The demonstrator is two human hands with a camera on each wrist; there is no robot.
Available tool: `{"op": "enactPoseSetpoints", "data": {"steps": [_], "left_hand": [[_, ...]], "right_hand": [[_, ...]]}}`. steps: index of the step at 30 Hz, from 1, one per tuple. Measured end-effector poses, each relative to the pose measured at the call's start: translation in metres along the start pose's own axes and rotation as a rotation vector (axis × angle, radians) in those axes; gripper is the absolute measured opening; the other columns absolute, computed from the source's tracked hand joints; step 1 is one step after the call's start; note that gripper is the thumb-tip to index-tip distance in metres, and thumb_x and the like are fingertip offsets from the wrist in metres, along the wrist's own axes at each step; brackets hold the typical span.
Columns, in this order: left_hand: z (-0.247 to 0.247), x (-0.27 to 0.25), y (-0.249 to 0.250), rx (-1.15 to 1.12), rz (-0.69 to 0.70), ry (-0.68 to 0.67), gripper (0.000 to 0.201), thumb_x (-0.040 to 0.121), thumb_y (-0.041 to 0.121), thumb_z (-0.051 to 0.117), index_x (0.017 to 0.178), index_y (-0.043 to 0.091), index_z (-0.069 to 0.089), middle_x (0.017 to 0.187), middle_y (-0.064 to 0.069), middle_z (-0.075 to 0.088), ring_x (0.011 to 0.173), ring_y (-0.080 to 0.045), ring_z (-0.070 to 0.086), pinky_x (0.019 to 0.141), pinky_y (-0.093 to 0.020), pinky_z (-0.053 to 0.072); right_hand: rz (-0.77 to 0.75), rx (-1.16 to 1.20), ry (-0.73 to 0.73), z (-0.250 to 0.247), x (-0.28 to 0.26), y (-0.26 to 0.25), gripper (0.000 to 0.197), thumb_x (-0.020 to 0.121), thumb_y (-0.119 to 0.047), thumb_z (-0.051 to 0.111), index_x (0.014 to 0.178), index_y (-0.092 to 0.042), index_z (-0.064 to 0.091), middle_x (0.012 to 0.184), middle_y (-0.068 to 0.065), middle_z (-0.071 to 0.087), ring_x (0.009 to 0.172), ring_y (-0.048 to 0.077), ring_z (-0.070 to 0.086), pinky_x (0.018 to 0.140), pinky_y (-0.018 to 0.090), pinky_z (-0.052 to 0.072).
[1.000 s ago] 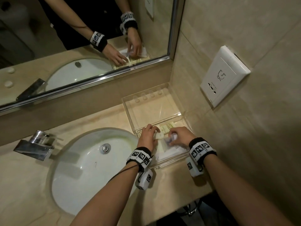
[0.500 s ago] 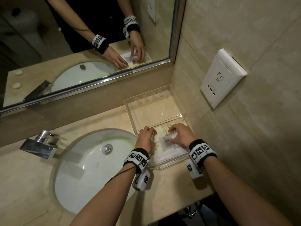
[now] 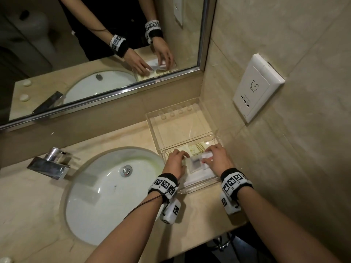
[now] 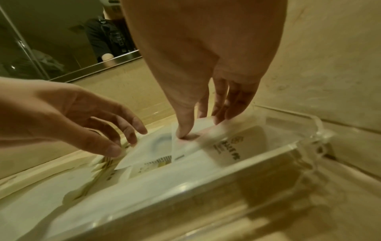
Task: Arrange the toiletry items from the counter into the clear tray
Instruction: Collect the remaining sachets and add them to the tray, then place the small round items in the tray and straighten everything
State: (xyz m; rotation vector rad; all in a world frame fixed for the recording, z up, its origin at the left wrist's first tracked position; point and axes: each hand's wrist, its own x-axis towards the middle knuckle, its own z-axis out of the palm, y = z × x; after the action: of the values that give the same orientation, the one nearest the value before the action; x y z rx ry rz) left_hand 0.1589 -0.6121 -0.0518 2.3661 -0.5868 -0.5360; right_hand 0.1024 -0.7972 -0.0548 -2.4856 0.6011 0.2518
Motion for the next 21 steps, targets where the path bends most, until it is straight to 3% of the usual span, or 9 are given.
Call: {"op": "enactPoseSetpoints", "data": {"steps": [3,8,11,14,17,19,21], "left_hand": [[0.002,-0.003,0.005,-0.005,0.003,-0.022,0.035,0.079,-0.001,0.063,0.11,0.014,0.063,0.113,-0.005,0.053,0.104,-0.02,0.051,0.097,-0.03,0.043],[-0.005,-0.007,0.006,0.009,-0.034,-0.013,0.033,0.079,0.004,0.067,0.109,0.016,0.061,0.111,-0.003,0.054,0.096,-0.018,0.054,0.09,-0.028,0.047],[-0.019,-0.014,0.001,-0.037,-0.082,0.044,0.027,0.08,0.004,0.066,0.104,0.016,0.063,0.104,-0.004,0.057,0.084,-0.016,0.055,0.077,-0.023,0.048],[-0.037,-0.029,-0.008,-0.147,-0.135,0.12,0.022,0.078,0.003,0.068,0.096,0.016,0.065,0.096,-0.006,0.062,0.073,-0.014,0.056,0.062,-0.011,0.042],[-0.055,-0.053,-0.023,-0.287,-0.222,0.243,0.022,0.076,0.0,0.069,0.092,0.015,0.066,0.089,-0.006,0.066,0.068,-0.012,0.056,0.06,-0.012,0.046],[-0.068,-0.075,-0.037,-0.351,-0.295,0.318,0.025,0.075,-0.001,0.07,0.09,0.017,0.064,0.087,-0.004,0.065,0.065,-0.011,0.055,0.062,-0.013,0.047],[-0.08,-0.101,-0.053,-0.392,-0.372,0.389,0.025,0.075,-0.002,0.07,0.088,0.018,0.063,0.087,-0.005,0.065,0.064,-0.011,0.054,0.06,-0.007,0.045]], "right_hand": [[0.013,-0.047,0.036,0.001,-0.005,0.002,0.039,0.085,-0.034,0.07,0.119,-0.016,0.063,0.128,0.004,0.053,0.111,0.023,0.053,0.096,0.042,0.049],[0.029,0.0,0.108,0.0,-0.01,0.001,0.044,0.086,-0.032,0.069,0.125,-0.016,0.059,0.134,0.004,0.049,0.117,0.023,0.052,0.101,0.043,0.048],[-0.016,0.06,0.164,-0.004,-0.012,-0.012,0.032,0.088,-0.028,0.067,0.118,-0.017,0.062,0.128,0.004,0.052,0.112,0.024,0.055,0.096,0.042,0.05],[-0.155,0.183,0.243,-0.002,-0.016,-0.038,0.022,0.089,-0.02,0.065,0.111,-0.018,0.063,0.116,0.003,0.059,0.097,0.02,0.059,0.083,0.031,0.05],[-0.285,0.309,0.216,0.01,-0.023,-0.072,0.021,0.089,-0.017,0.064,0.109,-0.021,0.063,0.107,-0.003,0.06,0.081,0.011,0.058,0.071,0.021,0.044],[-0.364,0.334,0.156,0.024,-0.029,-0.096,0.019,0.089,-0.019,0.063,0.108,-0.021,0.062,0.104,-0.005,0.059,0.077,0.008,0.057,0.069,0.022,0.046],[-0.429,0.351,0.085,0.042,-0.037,-0.119,0.017,0.09,-0.021,0.062,0.107,-0.021,0.062,0.102,-0.005,0.06,0.077,0.008,0.058,0.07,0.025,0.049]]}}
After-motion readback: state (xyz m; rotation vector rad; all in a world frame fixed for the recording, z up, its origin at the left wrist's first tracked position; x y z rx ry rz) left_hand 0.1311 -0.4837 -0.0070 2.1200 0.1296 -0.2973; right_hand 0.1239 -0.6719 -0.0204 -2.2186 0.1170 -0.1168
